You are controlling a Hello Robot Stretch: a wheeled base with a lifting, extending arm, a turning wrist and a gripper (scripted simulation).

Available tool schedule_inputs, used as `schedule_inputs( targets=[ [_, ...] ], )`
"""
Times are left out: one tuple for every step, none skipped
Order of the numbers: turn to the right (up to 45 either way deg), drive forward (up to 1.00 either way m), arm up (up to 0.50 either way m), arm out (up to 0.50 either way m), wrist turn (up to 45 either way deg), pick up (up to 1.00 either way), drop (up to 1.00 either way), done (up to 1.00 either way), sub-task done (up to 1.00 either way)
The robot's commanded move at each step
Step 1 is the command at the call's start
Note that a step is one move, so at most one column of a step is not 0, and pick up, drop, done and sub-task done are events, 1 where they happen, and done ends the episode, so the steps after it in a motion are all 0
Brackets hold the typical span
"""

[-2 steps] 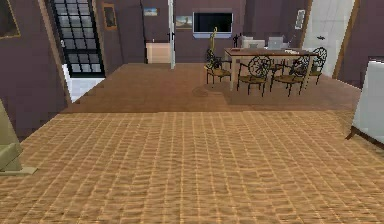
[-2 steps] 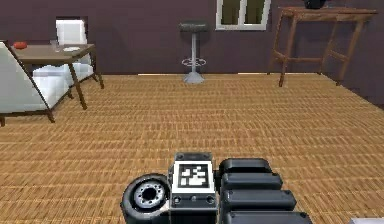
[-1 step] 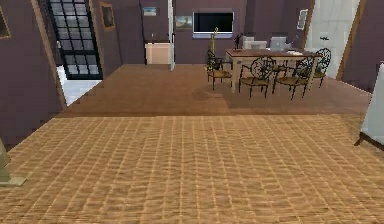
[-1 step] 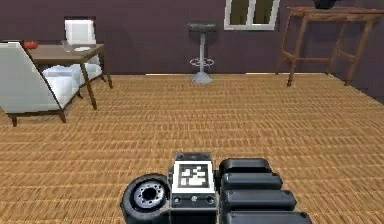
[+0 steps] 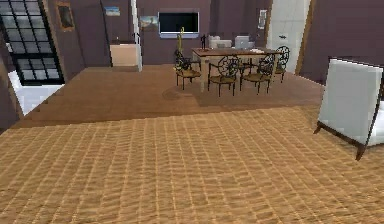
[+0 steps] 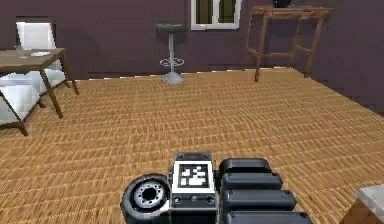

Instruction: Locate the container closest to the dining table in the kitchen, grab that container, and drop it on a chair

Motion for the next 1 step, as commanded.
schedule_inputs(
  targets=[
    [0.0, 1.0, 0.0, 0.0, 0.0, 0.0, 0.0, 0.0, 0.0]
  ],
)
